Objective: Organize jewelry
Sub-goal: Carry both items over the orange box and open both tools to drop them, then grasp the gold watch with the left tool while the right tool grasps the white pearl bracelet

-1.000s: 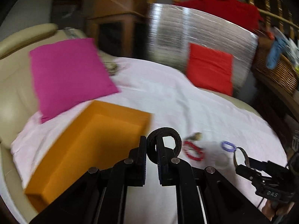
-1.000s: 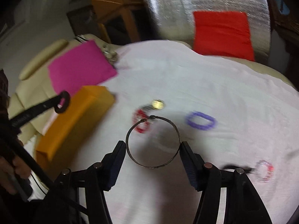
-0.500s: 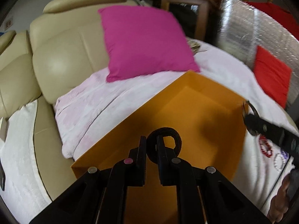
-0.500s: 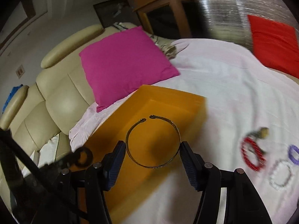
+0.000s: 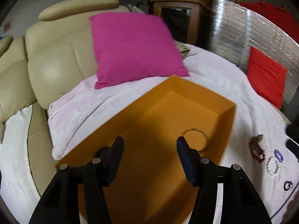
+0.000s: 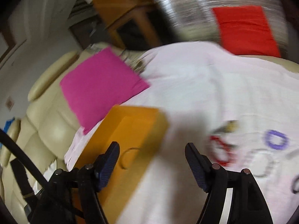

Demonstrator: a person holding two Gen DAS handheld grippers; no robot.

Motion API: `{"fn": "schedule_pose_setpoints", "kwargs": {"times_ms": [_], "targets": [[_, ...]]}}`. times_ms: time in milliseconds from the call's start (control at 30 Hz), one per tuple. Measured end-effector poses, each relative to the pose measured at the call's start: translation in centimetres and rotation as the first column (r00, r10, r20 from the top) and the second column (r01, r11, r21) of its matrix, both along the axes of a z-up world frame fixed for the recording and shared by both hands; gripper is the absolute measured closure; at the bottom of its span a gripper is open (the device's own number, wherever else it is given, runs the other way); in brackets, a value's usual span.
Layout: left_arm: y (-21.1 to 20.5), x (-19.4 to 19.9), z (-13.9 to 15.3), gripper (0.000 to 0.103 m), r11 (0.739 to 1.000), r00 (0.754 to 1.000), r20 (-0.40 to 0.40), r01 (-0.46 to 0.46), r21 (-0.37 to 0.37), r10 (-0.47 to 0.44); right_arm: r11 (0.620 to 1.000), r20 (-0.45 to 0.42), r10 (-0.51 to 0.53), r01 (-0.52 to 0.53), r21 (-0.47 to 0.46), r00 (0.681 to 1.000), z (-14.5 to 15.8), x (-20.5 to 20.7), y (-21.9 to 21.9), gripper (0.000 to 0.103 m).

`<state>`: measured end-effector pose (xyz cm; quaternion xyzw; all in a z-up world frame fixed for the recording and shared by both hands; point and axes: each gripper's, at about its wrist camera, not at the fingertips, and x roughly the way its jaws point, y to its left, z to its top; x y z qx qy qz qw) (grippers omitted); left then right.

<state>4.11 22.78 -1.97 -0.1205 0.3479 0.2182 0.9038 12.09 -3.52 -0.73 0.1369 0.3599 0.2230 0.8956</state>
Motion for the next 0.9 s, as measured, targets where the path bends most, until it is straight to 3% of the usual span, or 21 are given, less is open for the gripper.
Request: {"fn": "schedule_pose_setpoints", "kwargs": {"times_ms": [167,367,600,767,900], "targets": [[-4.8,1.1,1.3,0.043,0.994,0.995,0.044,0.082,0.066,-0.085,0.992,-0.028,-0.123,0.123,0.026,0.992,0.0,-2.0,-8.8,0.027],[-9.8,3.5,1.5,0.039,0.968,0.975,0.049,0.208,0.138,-0.217,0.967,-0.091,-0.227,0.235,0.098,0.970,-2.3,-3.5,-16.9,0.027],[-13.5,8.3,-0.3,0.039,0.932,0.934,0.014,0.357,0.063,-0.358,0.959,-0.220,-0.216,0.249,0.136,0.951,-5.5,-1.9,-19.7,0.027],[-16.8,11.5,-1.6,0.039,0.879,0.879,-0.002,0.476,0.013,-0.476,0.959,-0.267,-0.199,0.243,0.143,0.943,-6.9,-1.3,-20.1,0.027],[-19.7,14.1,-2.6,0.039,0.832,0.833,-0.044,0.553,0.049,-0.551,0.962,-0.274,-0.199,0.241,0.126,0.941,-7.4,-0.8,-20.4,0.027]]}}
